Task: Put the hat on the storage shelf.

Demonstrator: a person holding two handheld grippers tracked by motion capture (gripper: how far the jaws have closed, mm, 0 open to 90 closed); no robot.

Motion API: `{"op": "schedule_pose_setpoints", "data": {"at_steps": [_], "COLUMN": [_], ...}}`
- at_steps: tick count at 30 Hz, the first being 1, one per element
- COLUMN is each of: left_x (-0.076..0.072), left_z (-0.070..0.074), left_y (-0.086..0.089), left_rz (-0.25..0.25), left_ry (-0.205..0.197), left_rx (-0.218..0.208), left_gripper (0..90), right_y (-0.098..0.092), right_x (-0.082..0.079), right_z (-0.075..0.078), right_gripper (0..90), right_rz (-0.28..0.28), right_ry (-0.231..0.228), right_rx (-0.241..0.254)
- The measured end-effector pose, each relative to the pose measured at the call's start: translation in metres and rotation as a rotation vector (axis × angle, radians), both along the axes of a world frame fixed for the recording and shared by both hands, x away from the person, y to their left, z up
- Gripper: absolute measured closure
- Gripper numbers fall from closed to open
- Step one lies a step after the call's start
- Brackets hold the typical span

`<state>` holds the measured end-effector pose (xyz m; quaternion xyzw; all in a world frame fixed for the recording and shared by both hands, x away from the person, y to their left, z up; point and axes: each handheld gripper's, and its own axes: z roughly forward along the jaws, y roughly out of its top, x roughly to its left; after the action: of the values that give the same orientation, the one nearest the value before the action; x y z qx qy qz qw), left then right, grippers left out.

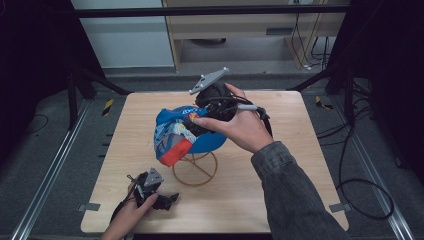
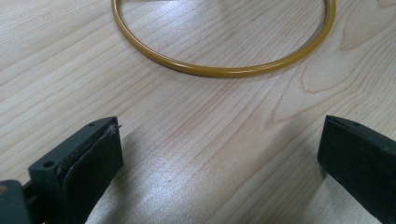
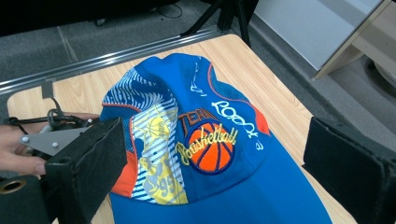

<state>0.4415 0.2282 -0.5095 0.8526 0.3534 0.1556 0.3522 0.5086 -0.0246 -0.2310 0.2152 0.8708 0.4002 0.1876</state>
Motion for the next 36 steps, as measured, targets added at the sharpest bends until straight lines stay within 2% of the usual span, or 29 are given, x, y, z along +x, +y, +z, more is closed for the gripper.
{"op": "schedule_pose_setpoints", "data": {"at_steps": [10, 16, 28, 36], "left_x": [0.0, 0.0, 0.0, 0.0], "left_z": [0.0, 0.0, 0.0, 0.0], "left_y": [0.0, 0.0, 0.0, 0.0], "left_rz": [0.0, 0.0, 0.0, 0.001], "left_ry": [0.0, -0.001, -0.001, -0.001], "left_rx": [0.0, 0.0, 0.0, 0.002], "left_gripper": [0.0, 0.0, 0.0, 0.0], "right_y": [-0.009, -0.02, -0.068, -0.104], "right_x": [-0.003, -0.008, -0.016, -0.022], "right_z": [-0.001, 0.0, -0.002, -0.008], "right_gripper": [5.6, 5.6, 7.2, 11.3], "right_rz": [-0.006, -0.026, -0.102, -0.178], "right_ry": [-0.001, -0.023, -0.029, -0.062], "right_rx": [0.002, 0.019, 0.071, 0.102]}}
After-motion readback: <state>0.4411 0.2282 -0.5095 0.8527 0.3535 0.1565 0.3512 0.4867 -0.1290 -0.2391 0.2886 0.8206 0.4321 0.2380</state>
